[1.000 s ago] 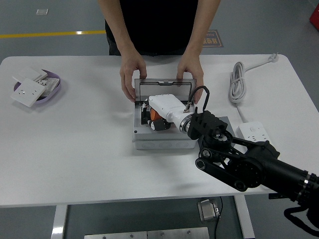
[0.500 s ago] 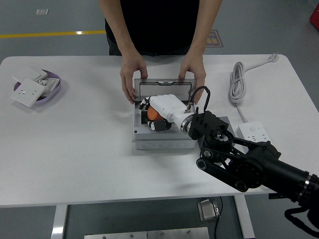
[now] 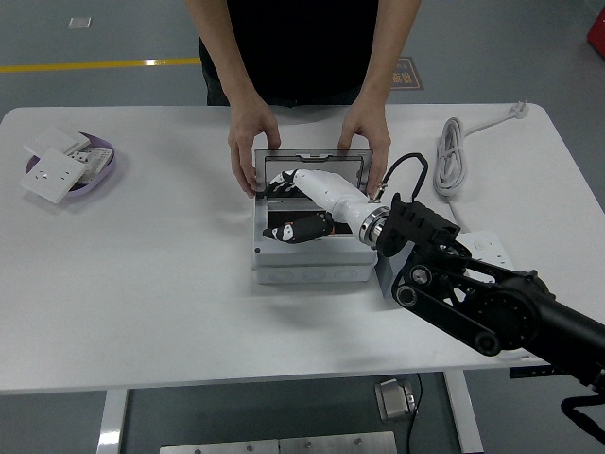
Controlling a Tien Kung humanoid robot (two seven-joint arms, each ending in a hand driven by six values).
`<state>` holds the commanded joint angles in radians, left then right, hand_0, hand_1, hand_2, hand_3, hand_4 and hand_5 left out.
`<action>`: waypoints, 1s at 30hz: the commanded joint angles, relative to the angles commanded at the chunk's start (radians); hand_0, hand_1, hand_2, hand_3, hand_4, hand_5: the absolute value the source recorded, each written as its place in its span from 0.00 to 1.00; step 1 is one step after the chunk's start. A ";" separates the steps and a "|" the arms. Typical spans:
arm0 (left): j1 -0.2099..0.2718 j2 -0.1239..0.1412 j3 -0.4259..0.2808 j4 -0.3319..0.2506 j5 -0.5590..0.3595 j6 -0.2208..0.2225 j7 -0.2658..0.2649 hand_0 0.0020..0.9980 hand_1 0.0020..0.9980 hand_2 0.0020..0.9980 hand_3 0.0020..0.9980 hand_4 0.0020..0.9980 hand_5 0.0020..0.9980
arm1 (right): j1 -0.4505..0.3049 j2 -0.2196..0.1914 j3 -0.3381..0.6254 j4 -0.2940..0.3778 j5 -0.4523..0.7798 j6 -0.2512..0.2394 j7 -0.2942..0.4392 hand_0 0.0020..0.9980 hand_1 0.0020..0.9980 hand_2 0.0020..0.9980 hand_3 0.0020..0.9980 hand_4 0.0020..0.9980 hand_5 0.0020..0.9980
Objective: Pick up the cylinder from the cube,place it in the box,flap close box
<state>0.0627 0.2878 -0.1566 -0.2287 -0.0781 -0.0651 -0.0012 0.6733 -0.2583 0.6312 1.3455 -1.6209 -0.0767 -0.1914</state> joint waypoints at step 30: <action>-0.014 0.007 0.016 0.001 0.004 -0.001 0.000 0.58 0.62 0.57 0.60 0.67 0.09 | 0.215 -0.085 -0.076 -0.186 0.353 0.032 0.041 0.76 0.66 0.68 0.74 0.87 0.39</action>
<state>0.0488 0.2947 -0.1406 -0.2281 -0.0743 -0.0663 -0.0014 0.8884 -0.3434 0.5549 1.1597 -1.2674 -0.0442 -0.1507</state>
